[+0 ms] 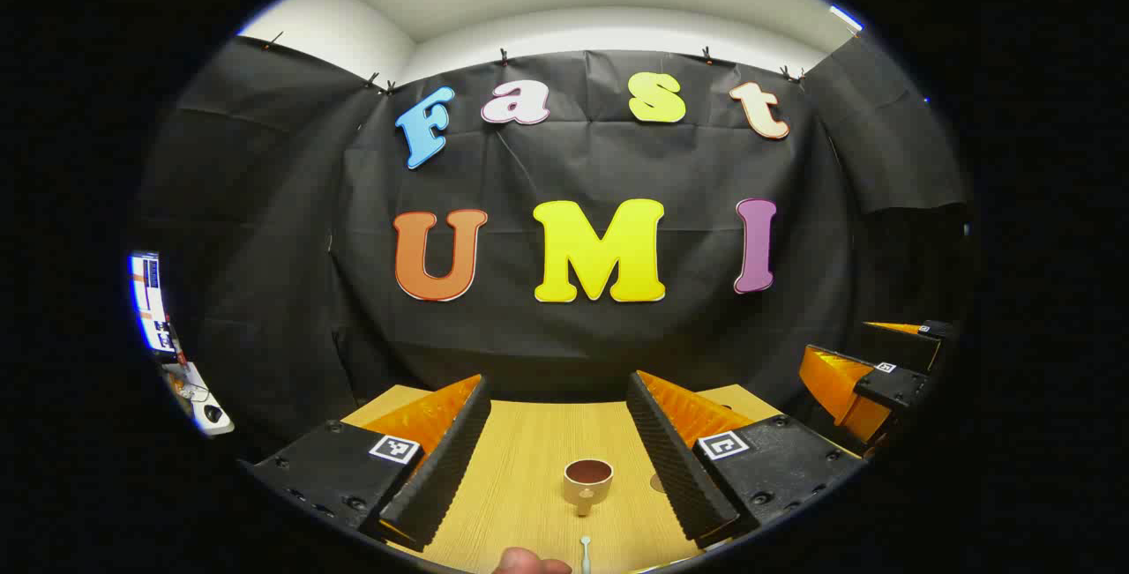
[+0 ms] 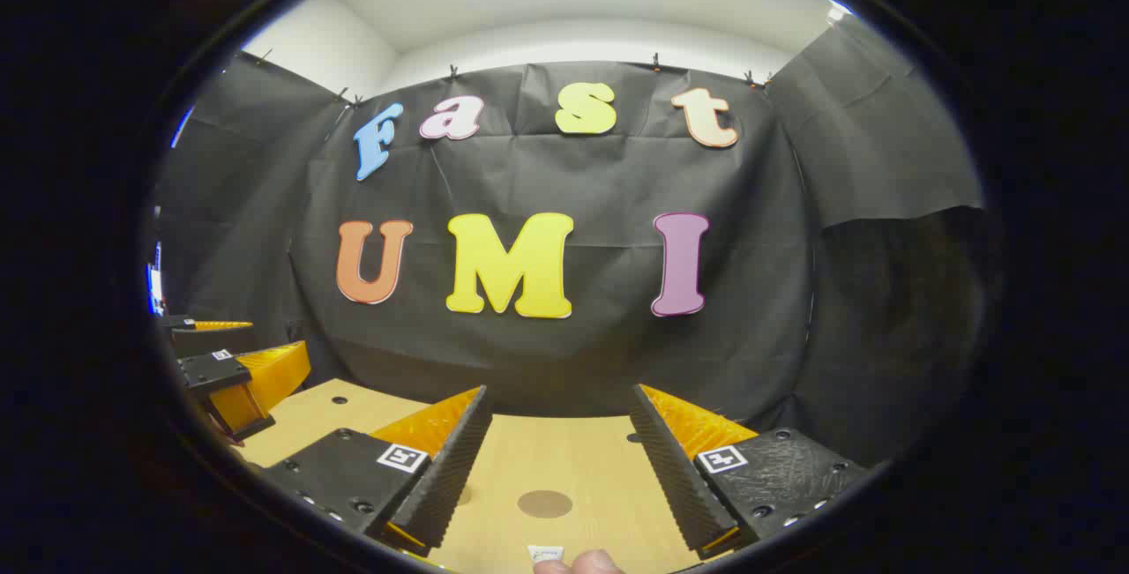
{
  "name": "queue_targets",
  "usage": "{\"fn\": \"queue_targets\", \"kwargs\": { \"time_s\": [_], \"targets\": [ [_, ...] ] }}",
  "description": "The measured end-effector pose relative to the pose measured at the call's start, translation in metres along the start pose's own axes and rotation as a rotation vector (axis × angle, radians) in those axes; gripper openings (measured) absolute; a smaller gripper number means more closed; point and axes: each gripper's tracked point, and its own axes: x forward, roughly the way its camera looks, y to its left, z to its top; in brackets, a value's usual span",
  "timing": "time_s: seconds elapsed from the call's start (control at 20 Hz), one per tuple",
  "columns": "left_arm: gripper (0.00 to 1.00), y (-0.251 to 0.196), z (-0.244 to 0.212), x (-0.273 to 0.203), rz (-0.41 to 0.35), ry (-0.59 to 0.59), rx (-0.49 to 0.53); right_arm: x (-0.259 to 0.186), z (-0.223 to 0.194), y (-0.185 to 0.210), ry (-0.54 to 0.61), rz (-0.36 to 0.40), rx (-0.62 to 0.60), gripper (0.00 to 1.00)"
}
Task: Put the toothbrush and toothpaste on the desktop into the cup, then pick up the cup and place it on the coaster on the desktop.
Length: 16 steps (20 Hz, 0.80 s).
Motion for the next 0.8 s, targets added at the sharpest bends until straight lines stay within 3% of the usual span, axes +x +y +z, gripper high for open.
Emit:
{"fn": "queue_targets", "kwargs": {
  "time_s": [0.8],
  "targets": [
    [0.98,-0.006,-0.004,0.009,0.013,0.020,-0.005,0.014,0.004,-0.013,-0.012,0.000,-0.003,0.95]
  ]
}}
